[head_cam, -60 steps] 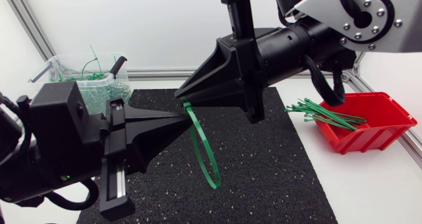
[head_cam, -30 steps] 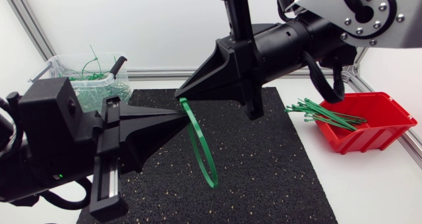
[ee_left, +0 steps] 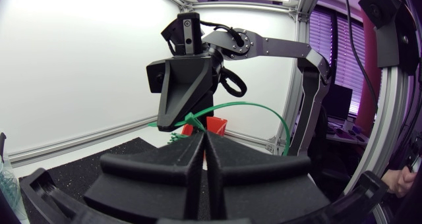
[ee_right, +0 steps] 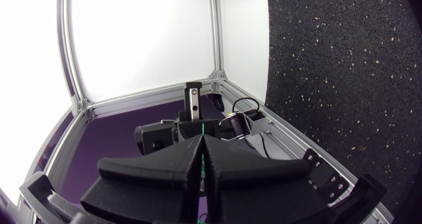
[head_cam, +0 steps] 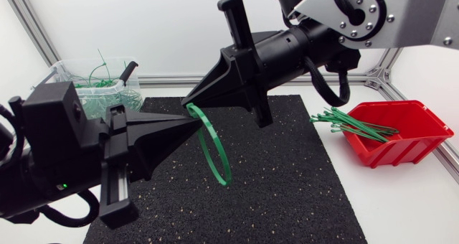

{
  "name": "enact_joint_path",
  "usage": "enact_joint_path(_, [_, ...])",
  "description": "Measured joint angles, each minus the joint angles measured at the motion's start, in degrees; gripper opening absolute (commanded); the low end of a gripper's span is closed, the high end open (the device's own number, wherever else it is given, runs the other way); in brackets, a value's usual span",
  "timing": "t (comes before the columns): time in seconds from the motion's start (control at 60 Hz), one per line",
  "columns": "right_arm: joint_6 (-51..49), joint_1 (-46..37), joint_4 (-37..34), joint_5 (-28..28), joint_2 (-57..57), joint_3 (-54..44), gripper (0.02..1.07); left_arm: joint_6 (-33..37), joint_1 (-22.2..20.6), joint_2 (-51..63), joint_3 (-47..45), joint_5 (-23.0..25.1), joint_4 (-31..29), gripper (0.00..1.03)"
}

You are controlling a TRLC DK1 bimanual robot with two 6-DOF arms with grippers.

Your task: Take a green cable tie from the red box, thread the tail through the head to close it, then place it in the transparent bin on the left.

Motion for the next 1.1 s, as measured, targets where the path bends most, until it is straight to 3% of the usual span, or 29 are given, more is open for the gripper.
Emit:
enact_joint_path(0.35, [0.0, 0.4, 0.2, 1.1, 0.7, 0.0, 0.08, 0.0, 0.0, -0.1, 0.0, 0.1, -0.4, 0.03])
enact_joint_path(0.6, [0.0, 0.5, 0.7, 0.4, -5.7, -0.3, 0.6, -0.2, 2.7, 0.1, 1.5, 4.3, -1.8, 0.03])
enact_joint_path(0.733, [-0.1, -1.2, 0.7, -0.9, -8.2, -0.5, 0.94, -0.3, 5.9, 0.2, 3.4, 4.9, -4.1, 0.03])
enact_joint_path(0.817, [-0.6, -3.1, 0.7, -1.1, -8.8, -1.7, 1.02, -0.4, 7.4, 0.6, 4.6, 4.8, -6.8, 0.03])
enact_joint_path(0.95, [-3.4, -6.2, -1.8, -0.1, -8.7, -4.3, 1.02, 0.1, 10.3, 2.2, 8.1, 4.9, -11.8, 0.03])
enact_joint_path(1.1, [-11.4, -8.0, -7.6, 9.0, -8.7, -4.7, 1.02, 2.1, 14.0, 3.0, 11.6, 4.8, -18.4, 0.03])
